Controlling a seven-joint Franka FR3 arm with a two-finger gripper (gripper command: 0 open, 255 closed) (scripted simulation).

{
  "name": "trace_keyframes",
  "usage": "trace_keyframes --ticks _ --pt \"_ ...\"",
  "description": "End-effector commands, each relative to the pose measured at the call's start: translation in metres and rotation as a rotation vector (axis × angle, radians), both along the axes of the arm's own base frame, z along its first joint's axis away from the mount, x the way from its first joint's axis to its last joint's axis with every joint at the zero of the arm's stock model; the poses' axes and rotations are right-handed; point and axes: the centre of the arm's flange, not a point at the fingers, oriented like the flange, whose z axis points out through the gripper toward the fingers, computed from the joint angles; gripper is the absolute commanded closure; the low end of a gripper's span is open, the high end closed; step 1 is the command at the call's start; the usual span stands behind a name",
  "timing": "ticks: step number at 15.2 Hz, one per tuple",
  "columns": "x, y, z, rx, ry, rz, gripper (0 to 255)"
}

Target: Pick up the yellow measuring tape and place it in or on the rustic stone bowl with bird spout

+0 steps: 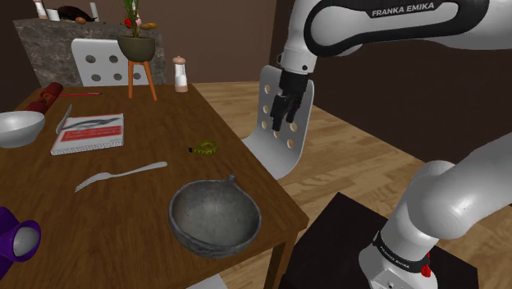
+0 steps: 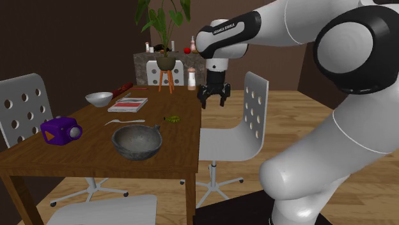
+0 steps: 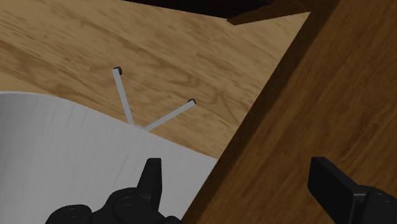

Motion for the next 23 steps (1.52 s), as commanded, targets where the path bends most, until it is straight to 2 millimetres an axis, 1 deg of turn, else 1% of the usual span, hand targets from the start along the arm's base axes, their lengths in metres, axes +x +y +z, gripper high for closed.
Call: trace_keyframes --ticks 1,17,23 --pt "0.020 0.019 -0.008 -0.006 -0.002 -0.004 0" --pt "0.179 0.151 -0.067 -0.062 -0.008 -0.030 0" --pt "0.181 0.151 -0.099 -0.062 -0.008 -0.030 0"
